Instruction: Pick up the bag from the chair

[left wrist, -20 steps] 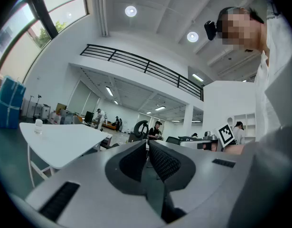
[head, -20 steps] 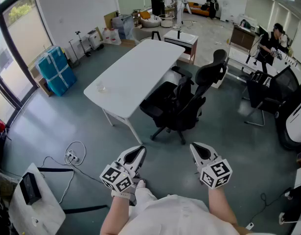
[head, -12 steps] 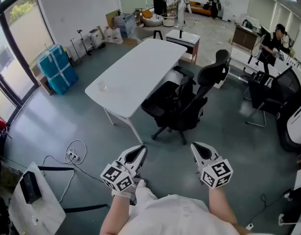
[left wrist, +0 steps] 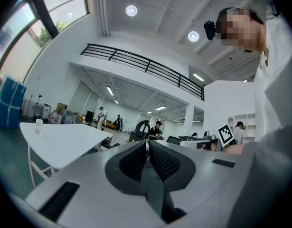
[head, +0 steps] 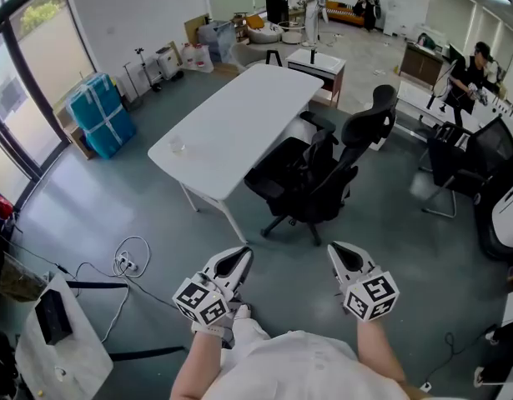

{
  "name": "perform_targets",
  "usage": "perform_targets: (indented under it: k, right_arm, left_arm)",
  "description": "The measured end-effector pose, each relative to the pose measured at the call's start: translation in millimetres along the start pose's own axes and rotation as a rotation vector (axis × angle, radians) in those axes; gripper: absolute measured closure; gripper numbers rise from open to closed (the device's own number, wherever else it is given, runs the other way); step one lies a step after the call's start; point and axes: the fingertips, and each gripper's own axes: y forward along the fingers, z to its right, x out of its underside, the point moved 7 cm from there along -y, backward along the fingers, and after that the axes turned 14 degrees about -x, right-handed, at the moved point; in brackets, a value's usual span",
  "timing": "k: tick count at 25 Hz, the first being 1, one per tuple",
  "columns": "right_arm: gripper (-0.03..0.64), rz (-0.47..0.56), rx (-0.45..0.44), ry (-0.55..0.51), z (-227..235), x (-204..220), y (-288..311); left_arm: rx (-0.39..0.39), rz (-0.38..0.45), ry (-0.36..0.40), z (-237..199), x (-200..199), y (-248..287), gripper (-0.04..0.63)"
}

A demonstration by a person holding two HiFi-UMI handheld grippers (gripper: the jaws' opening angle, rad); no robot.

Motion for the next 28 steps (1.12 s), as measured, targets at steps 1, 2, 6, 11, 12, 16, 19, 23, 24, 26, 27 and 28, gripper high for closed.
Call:
perform_targets:
  k: [1, 2, 6, 11, 12, 16, 19, 23, 24, 26, 27, 28]
  right_arm:
    - [0.598, 0.011, 0.0, 0.008, 0.9, -0.6, -0.2]
    - [0.598, 0.022, -0.004, 0.016, 1.8, -0.8, 0.1]
    - [0.598, 0.035, -0.014, 0.022, 4.0, 0.5, 7.9]
    - [0.598, 0.039, -0.01, 0.034, 3.5, -0.3, 29.0]
    - [0.598, 0.04, -0.007, 0.038, 3.1, -1.3, 34.6]
    - [0.597, 0.045, 0.009, 0.035, 1.1, -9.3, 61.8]
    - [0.598, 0.053, 0.025, 0.031, -0.5, -15.5, 86.7]
    - [0.598, 0.066, 0.051, 0.02, -6.9, -23.1, 123.6]
    - [0.597, 0.068, 0.059, 0.02, -9.7, -24.5, 132.4]
    - [0.597, 0.071, 0.076, 0.022, -16.6, -25.2, 148.7]
    - [0.597, 0.072, 0.084, 0.024, -20.3, -24.5, 156.1]
    - [0.597, 0.073, 0.093, 0.027, -23.8, -23.6, 163.2]
  left_arm:
    - [-0.002, 0.0, 0.001, -0.4, -0.2, 0.2, 0.555]
    - [-0.003, -0.001, 0.001, -1.3, -0.2, 0.5, 0.555]
    - [0.0, -0.006, -0.002, -9.5, 0.9, 3.5, 0.555]
    - [0.004, -0.01, -0.003, -31.7, -4.0, 5.8, 0.555]
    - [0.004, -0.01, -0.002, -38.1, -6.1, 5.8, 0.555]
    - [0.001, -0.004, -0.001, -69.5, -19.3, 5.6, 0.555]
    - [0.003, 0.003, -0.002, -99.3, -30.4, 3.1, 0.555]
    - [0.011, 0.013, 0.003, -143.6, -45.3, -2.4, 0.555]
    - [0.014, 0.013, 0.005, -153.9, -48.6, -4.6, 0.555]
    - [0.019, 0.009, 0.009, -173.5, -53.4, -9.7, 0.555]
    - [0.022, 0.006, 0.01, -182.6, -54.7, -12.2, 0.555]
    - [0.028, 0.003, 0.009, -191.1, -55.7, -14.2, 0.555]
